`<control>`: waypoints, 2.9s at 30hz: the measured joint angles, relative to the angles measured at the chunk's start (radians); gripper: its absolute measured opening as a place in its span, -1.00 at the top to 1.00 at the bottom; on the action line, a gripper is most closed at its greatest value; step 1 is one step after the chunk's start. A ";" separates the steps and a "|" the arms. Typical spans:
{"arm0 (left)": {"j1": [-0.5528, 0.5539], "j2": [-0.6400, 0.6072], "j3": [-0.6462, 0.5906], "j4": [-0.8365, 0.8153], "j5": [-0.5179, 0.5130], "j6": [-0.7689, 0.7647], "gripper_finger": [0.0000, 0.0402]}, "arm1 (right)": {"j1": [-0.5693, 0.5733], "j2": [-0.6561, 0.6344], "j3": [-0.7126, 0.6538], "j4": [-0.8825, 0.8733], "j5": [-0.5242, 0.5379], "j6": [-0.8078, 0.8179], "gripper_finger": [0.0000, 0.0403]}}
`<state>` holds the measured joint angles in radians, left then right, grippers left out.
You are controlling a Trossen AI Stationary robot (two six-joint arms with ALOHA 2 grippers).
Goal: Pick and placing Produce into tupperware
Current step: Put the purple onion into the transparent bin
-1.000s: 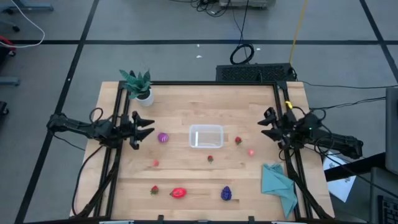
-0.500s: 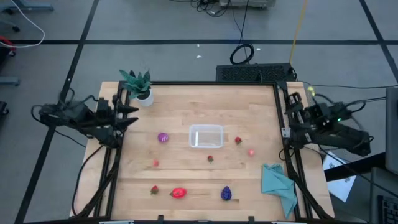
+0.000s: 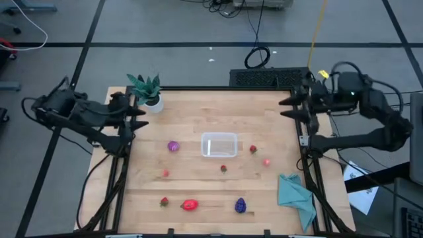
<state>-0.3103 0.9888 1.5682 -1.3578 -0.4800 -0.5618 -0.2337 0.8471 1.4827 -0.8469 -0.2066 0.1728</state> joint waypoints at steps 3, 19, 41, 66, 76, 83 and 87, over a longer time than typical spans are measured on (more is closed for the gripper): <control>0.000 0.088 0.075 -0.162 0.002 -0.124 -0.01 | 0.000 0.067 0.102 -0.186 0.080 0.067 0.10; 0.023 0.427 -0.086 -0.212 0.183 -0.210 -0.01 | 0.000 0.167 0.141 -0.445 0.128 0.131 0.10; 0.063 0.528 -0.327 -0.031 0.166 -0.047 -0.03 | 0.000 0.150 0.141 -0.446 0.128 0.182 0.10; 0.231 0.527 -0.484 0.229 0.233 0.111 -0.53 | 0.000 0.150 0.141 -0.446 0.127 0.208 0.10; 0.274 0.528 -0.630 0.377 0.302 0.133 -0.53 | 0.000 0.150 0.141 -0.445 0.127 0.209 0.10; 0.277 0.528 -0.643 0.420 0.305 0.142 -0.53 | 0.000 0.150 0.141 -0.445 0.127 0.209 0.10; 0.278 0.528 -0.643 0.454 0.328 0.163 -0.53 | 0.000 0.150 0.141 -0.445 0.127 0.209 0.10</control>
<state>-0.0326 1.5166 0.9257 -0.9042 -0.1521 -0.3991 -0.2340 0.9970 1.6241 -1.2915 -0.0795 0.3817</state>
